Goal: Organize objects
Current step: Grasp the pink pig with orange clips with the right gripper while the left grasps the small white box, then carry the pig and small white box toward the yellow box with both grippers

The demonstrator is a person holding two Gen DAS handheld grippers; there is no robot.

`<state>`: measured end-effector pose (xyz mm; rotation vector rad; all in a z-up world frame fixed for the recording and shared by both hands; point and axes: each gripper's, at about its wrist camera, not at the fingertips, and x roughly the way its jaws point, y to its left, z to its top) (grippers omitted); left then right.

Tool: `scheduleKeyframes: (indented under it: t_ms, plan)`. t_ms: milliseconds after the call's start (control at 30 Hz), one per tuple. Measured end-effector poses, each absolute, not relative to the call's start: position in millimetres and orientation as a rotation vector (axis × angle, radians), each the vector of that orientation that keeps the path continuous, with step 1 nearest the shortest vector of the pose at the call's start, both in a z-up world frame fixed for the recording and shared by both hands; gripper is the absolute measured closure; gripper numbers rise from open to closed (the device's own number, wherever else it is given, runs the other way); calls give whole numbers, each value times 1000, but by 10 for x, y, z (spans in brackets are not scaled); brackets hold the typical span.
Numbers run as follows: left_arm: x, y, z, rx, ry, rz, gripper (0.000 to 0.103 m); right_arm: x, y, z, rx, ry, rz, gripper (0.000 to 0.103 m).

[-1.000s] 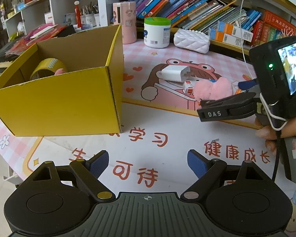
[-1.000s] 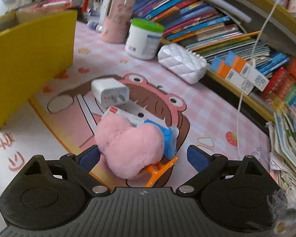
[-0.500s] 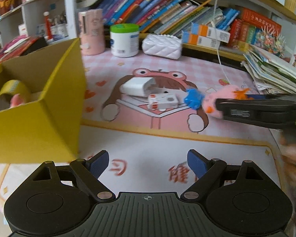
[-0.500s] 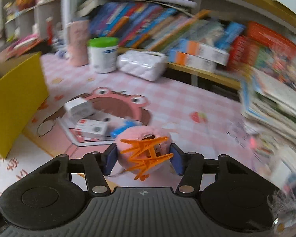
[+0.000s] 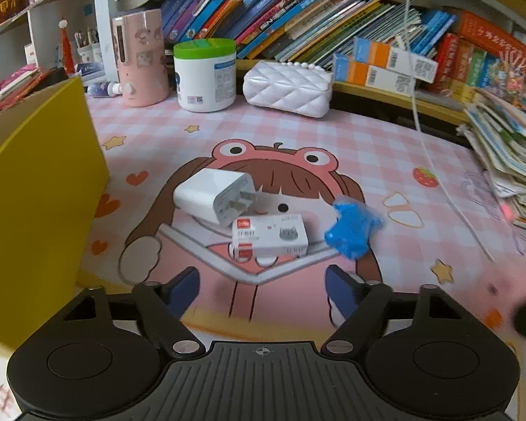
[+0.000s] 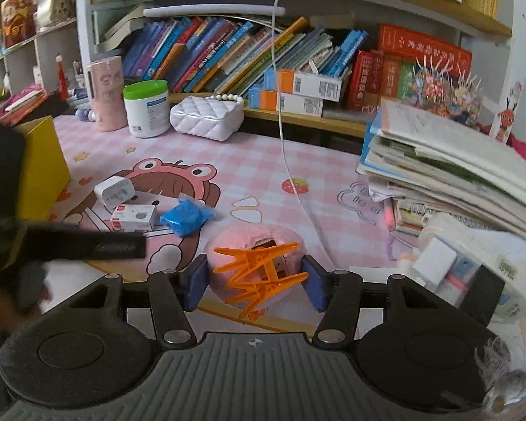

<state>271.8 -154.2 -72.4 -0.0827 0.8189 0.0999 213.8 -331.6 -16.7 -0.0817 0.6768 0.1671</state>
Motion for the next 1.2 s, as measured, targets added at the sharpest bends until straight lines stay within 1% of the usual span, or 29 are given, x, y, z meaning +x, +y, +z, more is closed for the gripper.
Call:
scheduleKeyframes:
  t_ms: [67, 133, 300, 367, 400, 600, 933, 1200]
  plan:
    - [2818, -1549, -774, -91, 828, 108, 33, 2119, -3319, -170, -84, 678, 169, 50]
    - [2899, -1560, -810, -88, 833, 118, 37, 2110, -3324, -182, -80, 690, 174, 50]
    - [3058, -1571, -843, -68, 824, 128, 40, 2091, -3305, -211, -87, 714, 189, 50]
    - [3101, -1578, -853, -60, 815, 129, 44, 2092, -3307, -214, -86, 717, 188, 50]
    - [3112, -1584, -854, -53, 811, 127, 50, 2092, -3303, -214, -87, 719, 187, 50]
    - [2979, -1542, -766, -92, 824, 94, 51, 2068, -3250, -190, -89, 710, 190, 50]
    - [2212, -1376, -365, -96, 760, -25, 51, 1989, -2932, -136, -86, 706, 219, 50]
    - [1673, -958, -142, -108, 715, 18, 51, 1744, -2497, -48, -105, 694, 268, 49]
